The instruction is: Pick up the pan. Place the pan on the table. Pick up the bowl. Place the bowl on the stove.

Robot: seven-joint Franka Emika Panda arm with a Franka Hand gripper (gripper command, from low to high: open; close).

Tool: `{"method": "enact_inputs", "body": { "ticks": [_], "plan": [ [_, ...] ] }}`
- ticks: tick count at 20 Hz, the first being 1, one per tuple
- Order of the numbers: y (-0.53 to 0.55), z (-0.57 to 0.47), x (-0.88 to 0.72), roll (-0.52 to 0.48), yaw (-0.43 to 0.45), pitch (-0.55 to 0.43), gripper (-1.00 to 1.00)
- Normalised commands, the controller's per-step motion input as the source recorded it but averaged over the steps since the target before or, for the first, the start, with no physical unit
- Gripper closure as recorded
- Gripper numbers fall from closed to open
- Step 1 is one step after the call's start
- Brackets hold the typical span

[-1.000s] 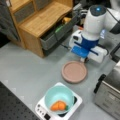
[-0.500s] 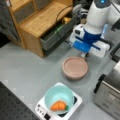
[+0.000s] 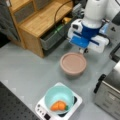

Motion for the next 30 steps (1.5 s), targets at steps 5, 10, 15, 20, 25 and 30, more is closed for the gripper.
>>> {"method": "enact_inputs", "body": {
  "ticks": [5,10,15,20,25,30],
  "plan": [
    [-0.02,0.5,0.37,0.164,-0.023,0.232,1.0],
    [-0.01,0.42,0.32,0.161,-0.021,0.225,1.0],
    [-0.03,0.41,0.26,0.159,-0.013,0.235,1.0],
    [-0.05,0.33,0.21,0.133,0.007,0.217,1.0],
    [-0.02,0.3,0.19,0.118,0.002,0.178,1.0],
    [-0.01,0.31,0.22,0.121,-0.02,0.149,1.0]
  ]
}}
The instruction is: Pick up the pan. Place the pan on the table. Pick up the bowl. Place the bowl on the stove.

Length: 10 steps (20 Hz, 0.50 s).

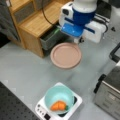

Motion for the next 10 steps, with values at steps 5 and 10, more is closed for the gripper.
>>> {"method": "enact_inputs", "body": {
  "ticks": [5,10],
  "plan": [
    [-0.05,0.35,0.26,0.128,-0.028,0.162,1.0],
    [-0.17,0.36,0.38,0.141,-0.022,0.156,1.0]
  ]
}}
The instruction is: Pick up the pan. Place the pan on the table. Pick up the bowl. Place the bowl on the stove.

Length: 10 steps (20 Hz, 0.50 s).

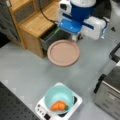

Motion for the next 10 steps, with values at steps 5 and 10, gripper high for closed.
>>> {"method": "enact_inputs", "body": {
  "ticks": [5,10],
  "plan": [
    [-0.29,0.32,0.49,0.159,0.017,0.183,1.0],
    [-0.36,0.3,0.65,0.115,0.064,0.194,1.0]
  ]
}}
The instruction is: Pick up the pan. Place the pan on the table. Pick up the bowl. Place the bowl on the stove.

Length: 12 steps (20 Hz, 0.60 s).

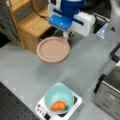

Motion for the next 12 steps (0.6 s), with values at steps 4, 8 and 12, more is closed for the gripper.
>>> {"method": "enact_inputs", "body": {
  "ticks": [4,8,12],
  "plan": [
    [-0.31,0.19,0.69,0.1,0.083,0.167,1.0],
    [-0.27,0.1,0.58,0.099,0.086,0.127,1.0],
    [-0.21,0.13,0.37,0.093,0.091,0.102,1.0]
  ]
}}
